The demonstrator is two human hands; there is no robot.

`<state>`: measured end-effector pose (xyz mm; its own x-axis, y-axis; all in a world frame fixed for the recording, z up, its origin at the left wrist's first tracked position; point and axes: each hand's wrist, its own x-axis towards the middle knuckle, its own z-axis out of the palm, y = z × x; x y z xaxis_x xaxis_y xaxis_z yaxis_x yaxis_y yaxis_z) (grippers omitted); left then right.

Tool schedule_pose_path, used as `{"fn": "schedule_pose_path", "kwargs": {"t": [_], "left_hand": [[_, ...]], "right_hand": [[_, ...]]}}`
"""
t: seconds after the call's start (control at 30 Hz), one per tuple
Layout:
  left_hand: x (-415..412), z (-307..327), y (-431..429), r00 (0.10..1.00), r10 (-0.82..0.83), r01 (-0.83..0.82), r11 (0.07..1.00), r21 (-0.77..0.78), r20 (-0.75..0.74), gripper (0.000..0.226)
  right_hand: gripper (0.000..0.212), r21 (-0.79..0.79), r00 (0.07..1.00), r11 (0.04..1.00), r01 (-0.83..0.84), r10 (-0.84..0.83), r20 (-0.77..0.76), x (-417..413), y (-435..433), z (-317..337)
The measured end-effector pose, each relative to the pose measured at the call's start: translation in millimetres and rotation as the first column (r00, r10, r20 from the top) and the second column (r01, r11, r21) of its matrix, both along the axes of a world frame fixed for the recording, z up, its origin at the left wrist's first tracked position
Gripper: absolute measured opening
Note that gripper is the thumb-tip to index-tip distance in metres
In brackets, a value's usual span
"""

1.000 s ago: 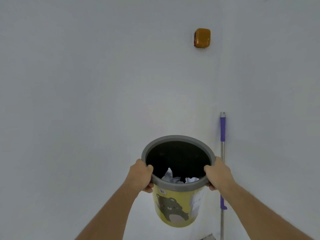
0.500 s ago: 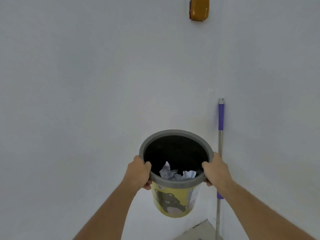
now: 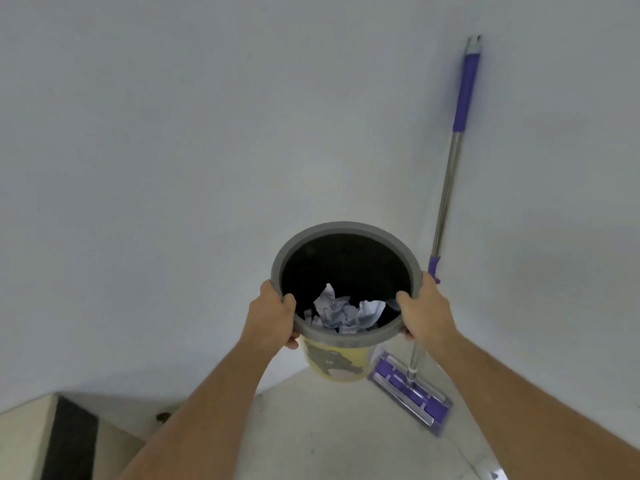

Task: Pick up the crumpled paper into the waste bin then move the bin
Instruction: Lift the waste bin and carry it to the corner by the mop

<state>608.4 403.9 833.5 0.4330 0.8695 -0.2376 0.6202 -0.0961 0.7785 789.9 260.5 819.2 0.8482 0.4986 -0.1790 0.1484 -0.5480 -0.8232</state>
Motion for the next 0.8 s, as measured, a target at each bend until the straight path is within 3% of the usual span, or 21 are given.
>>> {"fn": "schedule_pose_path", "kwargs": {"t": [0.43,0.8], "left_hand": [[-16.9,-353.1,-11.8,0.996,0.044,-0.048,0.998,-0.051,-0.081,0.021],[-30.4,-600.3,-8.1,0.995,0.044,-0.046,0.999,-0.024,-0.087,0.027]], "right_hand": [[0.030,-0.091,0.997,0.994,0.058,-0.063,-0.048,-20.8,-1.2,-349.4],[0.049,-0.070,0.997,0.997,0.025,-0.030,-0.069,-39.2,0.2,-593.6]]}}
